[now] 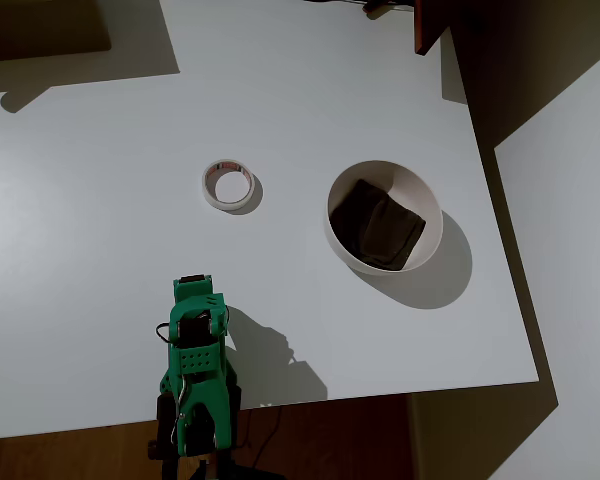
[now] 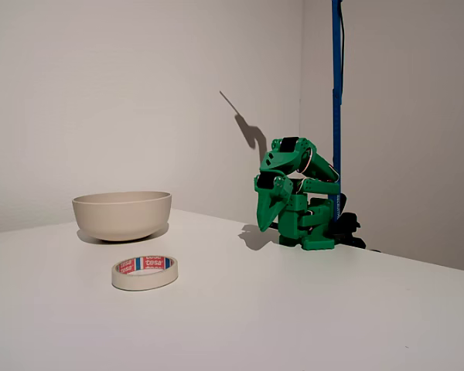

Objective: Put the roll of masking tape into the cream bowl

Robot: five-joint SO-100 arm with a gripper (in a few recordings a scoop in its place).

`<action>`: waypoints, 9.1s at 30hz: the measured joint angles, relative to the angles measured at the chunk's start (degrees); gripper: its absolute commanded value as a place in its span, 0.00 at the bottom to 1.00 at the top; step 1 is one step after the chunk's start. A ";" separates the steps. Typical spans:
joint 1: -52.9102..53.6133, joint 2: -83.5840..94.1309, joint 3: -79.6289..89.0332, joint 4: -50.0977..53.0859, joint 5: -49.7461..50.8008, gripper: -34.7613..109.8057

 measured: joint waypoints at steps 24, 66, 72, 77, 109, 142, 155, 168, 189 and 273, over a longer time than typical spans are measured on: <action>0.00 0.00 0.00 0.00 1.05 0.18; 14.24 -98.61 -84.11 7.73 -1.41 0.26; 11.87 -103.10 -85.25 7.03 -1.41 0.29; 12.30 -107.58 -85.69 4.83 -2.11 0.32; 14.15 -128.14 -103.89 8.96 -5.45 0.39; 13.62 -132.98 -107.84 8.88 -4.92 0.39; 12.83 -136.32 -109.60 8.17 -4.31 0.39; 12.22 -143.26 -116.63 8.88 -3.87 0.37; 10.63 -146.87 -119.62 6.15 -3.78 0.18; 59.77 -122.26 -120.59 -4.39 -10.37 0.18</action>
